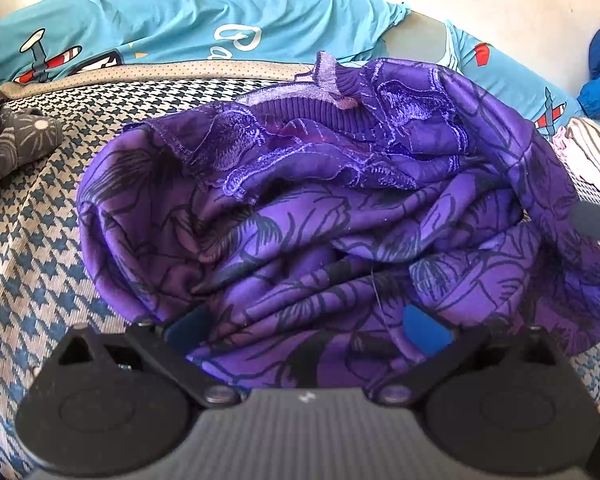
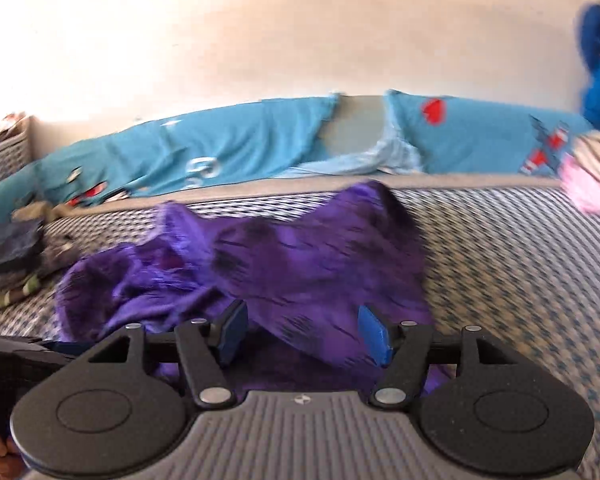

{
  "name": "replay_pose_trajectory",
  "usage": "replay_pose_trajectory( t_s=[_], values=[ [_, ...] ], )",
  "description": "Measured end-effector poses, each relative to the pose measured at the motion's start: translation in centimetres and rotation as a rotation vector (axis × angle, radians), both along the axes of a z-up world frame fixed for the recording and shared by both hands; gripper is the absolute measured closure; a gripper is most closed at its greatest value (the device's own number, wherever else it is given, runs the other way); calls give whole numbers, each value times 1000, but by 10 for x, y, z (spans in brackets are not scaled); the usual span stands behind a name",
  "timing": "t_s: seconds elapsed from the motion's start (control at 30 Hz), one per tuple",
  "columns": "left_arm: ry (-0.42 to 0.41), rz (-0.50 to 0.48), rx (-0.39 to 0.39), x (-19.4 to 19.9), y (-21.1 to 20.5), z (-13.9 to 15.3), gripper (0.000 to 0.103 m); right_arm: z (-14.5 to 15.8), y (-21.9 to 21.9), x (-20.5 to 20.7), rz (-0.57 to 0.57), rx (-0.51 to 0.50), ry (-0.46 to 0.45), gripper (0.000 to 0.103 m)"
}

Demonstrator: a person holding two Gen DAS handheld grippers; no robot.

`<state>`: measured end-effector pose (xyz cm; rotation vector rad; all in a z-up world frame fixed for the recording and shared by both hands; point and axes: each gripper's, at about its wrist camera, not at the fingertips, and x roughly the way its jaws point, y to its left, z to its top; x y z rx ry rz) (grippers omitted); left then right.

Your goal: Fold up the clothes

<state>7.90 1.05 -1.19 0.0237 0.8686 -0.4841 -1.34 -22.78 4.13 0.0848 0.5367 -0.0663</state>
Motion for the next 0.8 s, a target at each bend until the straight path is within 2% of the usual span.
replay_pose_trajectory(
  t_s=[0.1, 0.3, 0.53, 0.6, 0.67, 0.7, 0.77, 0.8],
  values=[
    [-5, -3, 0, -1, 1, -1, 0, 1, 12, 17, 86, -52, -2, 40],
    [-16, -8, 1, -2, 1, -2, 0, 3, 34, 44, 246, -155, -21, 31],
    [-35, -12, 7, -4, 0, -4, 0, -10, 46, 69, 296, -237, 1, 30],
    [-41, -10, 8, -5, 0, -4, 0, -15, 45, 74, 287, -247, 7, 40],
    [-47, -8, 11, -5, 0, -5, 0, -17, 40, 75, 270, -237, 8, 62],
    [-51, -6, 12, -6, -1, -5, 0, -18, 38, 76, 263, -232, 8, 67],
    [-58, -2, 15, -7, -1, -6, 0, -18, 34, 76, 249, -220, 7, 90],
    [-59, 0, 15, -7, -2, -6, 0, -16, 31, 76, 242, -210, 0, 91]
  ],
)
